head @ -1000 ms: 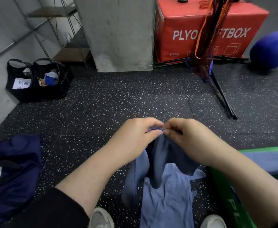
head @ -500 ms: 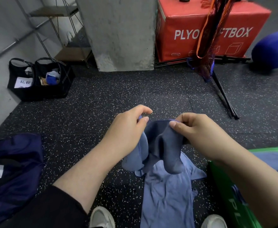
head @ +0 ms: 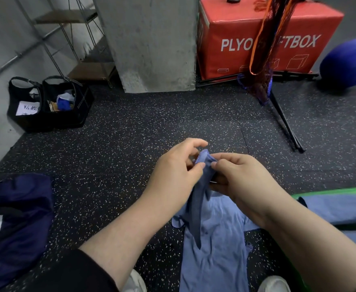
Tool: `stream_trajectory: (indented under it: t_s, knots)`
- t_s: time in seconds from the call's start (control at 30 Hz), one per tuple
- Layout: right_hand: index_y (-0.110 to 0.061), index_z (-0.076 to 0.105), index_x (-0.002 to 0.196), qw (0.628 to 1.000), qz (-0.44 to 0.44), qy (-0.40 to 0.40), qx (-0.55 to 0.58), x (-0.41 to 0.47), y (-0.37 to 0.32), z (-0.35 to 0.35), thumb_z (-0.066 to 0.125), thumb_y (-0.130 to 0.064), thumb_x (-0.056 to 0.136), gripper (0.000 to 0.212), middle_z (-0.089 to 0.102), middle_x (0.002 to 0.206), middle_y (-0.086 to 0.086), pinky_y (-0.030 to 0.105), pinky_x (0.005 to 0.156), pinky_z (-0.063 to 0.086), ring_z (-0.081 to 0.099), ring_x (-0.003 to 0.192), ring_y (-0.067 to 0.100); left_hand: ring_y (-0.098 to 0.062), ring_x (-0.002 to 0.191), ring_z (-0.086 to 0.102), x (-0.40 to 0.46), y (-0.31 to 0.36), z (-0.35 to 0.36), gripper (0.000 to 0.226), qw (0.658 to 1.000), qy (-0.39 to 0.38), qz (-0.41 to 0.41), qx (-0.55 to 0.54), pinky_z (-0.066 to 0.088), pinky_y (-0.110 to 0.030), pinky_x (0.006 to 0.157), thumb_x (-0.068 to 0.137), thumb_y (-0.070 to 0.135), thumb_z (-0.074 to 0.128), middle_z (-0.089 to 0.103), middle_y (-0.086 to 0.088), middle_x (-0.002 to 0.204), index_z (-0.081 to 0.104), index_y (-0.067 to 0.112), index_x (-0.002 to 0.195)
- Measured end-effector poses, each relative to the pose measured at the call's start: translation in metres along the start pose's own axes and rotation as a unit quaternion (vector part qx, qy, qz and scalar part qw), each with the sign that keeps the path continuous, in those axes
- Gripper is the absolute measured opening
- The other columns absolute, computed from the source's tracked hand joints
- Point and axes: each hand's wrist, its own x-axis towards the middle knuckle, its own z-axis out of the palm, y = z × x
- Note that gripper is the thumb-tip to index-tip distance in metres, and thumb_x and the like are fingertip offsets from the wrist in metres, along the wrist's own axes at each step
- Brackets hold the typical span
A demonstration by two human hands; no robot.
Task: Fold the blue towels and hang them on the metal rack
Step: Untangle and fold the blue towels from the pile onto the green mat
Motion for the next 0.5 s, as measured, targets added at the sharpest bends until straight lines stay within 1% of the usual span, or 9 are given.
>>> stream_trajectory:
  t_s: [0.07, 0.13, 0.2, 0.23, 0.3, 0.37, 0.43, 0.5]
  knots:
    - [-0.003, 0.075, 0.095, 1.000, 0.003, -0.003, 0.022, -0.0008, -0.0010, 0.0011, 0.043, 0.001, 0.099, 0.033, 0.075, 0.093, 0.017, 0.024, 0.068, 0.056, 0.066, 0.082, 0.022, -0.001, 0.079, 0.061, -0.0007, 0.0009, 0.0026, 0.040, 0.997, 0.033, -0.039, -0.051, 0.047, -0.010, 0.076, 0.090, 0.009, 0.073, 0.066, 0.015, 0.094, 0.067, 0.036, 0.119]
    - [-0.004, 0.075, 0.091, 1.000, 0.002, 0.007, 0.030, -0.0005, -0.0018, 0.0008, 0.043, 0.001, 0.099, 0.033, 0.072, 0.088, 0.015, 0.024, 0.068, 0.056, 0.065, 0.082, 0.022, 0.002, 0.076, 0.065, 0.0007, 0.0014, 0.0020, 0.028, 0.992, 0.050, -0.066, -0.094, 0.049, -0.010, 0.073, 0.090, 0.009, 0.074, 0.073, 0.012, 0.086, 0.073, 0.031, 0.106]
    - [-0.006, 0.077, 0.090, 0.999, 0.000, 0.014, 0.036, -0.0001, -0.0020, 0.0007, 0.042, 0.002, 0.098, 0.036, 0.073, 0.089, 0.015, 0.027, 0.071, 0.058, 0.067, 0.082, 0.023, 0.003, 0.075, 0.068, 0.0009, 0.0023, 0.0010, 0.013, 0.992, 0.052, -0.072, -0.094, 0.049, -0.011, 0.068, 0.090, 0.014, 0.074, 0.076, 0.013, 0.081, 0.077, 0.026, 0.090]
    - [-0.008, 0.078, 0.089, 0.999, 0.000, 0.013, 0.041, -0.0008, -0.0023, 0.0013, 0.042, 0.003, 0.098, 0.039, 0.075, 0.091, 0.015, 0.028, 0.073, 0.059, 0.069, 0.083, 0.023, 0.002, 0.076, 0.069, 0.0003, 0.0027, 0.0014, 0.010, 0.992, 0.057, -0.069, -0.085, 0.051, -0.013, 0.069, 0.090, 0.016, 0.075, 0.076, 0.012, 0.081, 0.078, 0.025, 0.087]
    - [-0.014, 0.081, 0.084, 0.999, 0.000, 0.019, 0.048, -0.0023, -0.0032, 0.0029, 0.040, 0.004, 0.098, 0.046, 0.077, 0.093, 0.018, 0.031, 0.076, 0.060, 0.072, 0.085, 0.023, -0.002, 0.079, 0.070, -0.0006, 0.0036, 0.0023, 0.010, 0.991, 0.084, -0.066, -0.078, 0.054, -0.021, 0.073, 0.089, 0.018, 0.075, 0.075, 0.011, 0.082, 0.078, 0.025, 0.084]
    - [-0.015, 0.081, 0.079, 0.998, 0.000, 0.031, 0.051, -0.0027, -0.0041, 0.0040, 0.041, 0.004, 0.098, 0.049, 0.076, 0.093, 0.021, 0.034, 0.079, 0.062, 0.073, 0.085, 0.025, -0.004, 0.076, 0.069, 0.0003, 0.0039, 0.0011, 0.014, 0.987, 0.111, -0.078, -0.085, 0.055, -0.026, 0.072, 0.089, 0.020, 0.076, 0.075, 0.011, 0.078, 0.076, 0.028, 0.077]
    - [-0.013, 0.080, 0.081, 0.998, 0.000, 0.037, 0.051, -0.0022, -0.0040, 0.0042, 0.041, 0.003, 0.098, 0.045, 0.076, 0.094, 0.022, 0.034, 0.080, 0.061, 0.073, 0.087, 0.026, -0.005, 0.076, 0.069, 0.0026, 0.0023, -0.0002, 0.013, 0.986, 0.121, -0.084, -0.076, 0.054, -0.028, 0.072, 0.089, 0.021, 0.076, 0.074, 0.011, 0.077, 0.076, 0.027, 0.077]
    - [-0.012, 0.080, 0.084, 0.998, 0.000, 0.034, 0.050, -0.0020, -0.0031, 0.0037, 0.041, 0.003, 0.098, 0.044, 0.076, 0.094, 0.021, 0.033, 0.079, 0.060, 0.074, 0.089, 0.026, -0.006, 0.078, 0.070, 0.0031, 0.0007, 0.0009, 0.009, 0.988, 0.118, -0.075, -0.064, 0.055, -0.031, 0.075, 0.089, 0.022, 0.076, 0.074, 0.010, 0.080, 0.078, 0.025, 0.081]
